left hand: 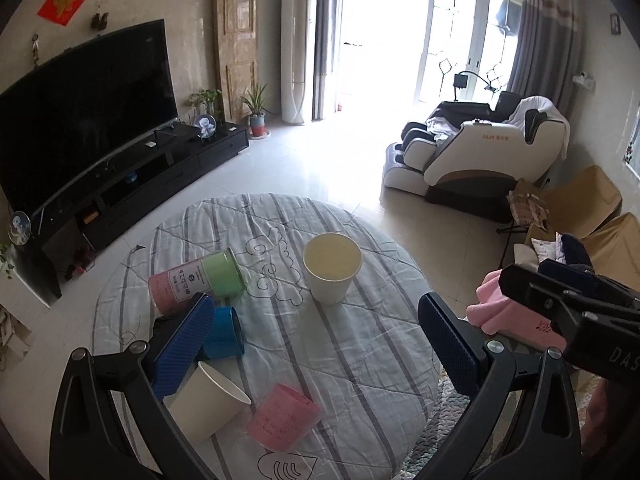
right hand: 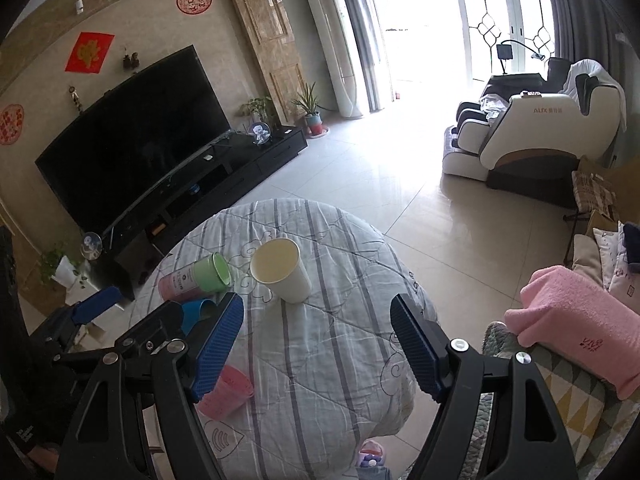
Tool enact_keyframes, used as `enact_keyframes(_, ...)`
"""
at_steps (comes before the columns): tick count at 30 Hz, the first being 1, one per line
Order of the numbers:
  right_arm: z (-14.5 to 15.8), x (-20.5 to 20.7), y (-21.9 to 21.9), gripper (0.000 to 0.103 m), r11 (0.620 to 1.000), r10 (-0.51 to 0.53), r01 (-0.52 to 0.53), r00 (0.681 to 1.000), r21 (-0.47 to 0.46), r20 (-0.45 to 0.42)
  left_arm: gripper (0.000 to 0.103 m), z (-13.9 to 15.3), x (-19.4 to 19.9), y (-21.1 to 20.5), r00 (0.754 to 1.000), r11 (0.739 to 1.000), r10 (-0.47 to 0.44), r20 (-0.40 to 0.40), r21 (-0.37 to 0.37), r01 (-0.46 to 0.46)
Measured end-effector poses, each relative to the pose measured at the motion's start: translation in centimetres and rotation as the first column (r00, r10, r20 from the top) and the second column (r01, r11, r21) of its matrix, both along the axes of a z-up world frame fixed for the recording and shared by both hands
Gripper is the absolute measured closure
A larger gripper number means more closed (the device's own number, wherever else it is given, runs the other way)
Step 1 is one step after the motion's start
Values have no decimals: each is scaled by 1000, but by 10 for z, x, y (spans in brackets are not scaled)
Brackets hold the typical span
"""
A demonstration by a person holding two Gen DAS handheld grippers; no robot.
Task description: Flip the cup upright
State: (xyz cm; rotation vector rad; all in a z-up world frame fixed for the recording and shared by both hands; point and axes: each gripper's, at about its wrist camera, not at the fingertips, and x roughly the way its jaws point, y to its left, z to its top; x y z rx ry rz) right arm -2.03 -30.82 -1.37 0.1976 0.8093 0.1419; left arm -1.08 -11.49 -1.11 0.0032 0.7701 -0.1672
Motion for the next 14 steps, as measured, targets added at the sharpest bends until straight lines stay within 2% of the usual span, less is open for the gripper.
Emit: enact_keyframes(14, -5, -1, -2, 26, 1000, -7, 7, 1000, -9, -21, 0, 4, 2, 1, 1000, 1000, 11, 14, -3, -11)
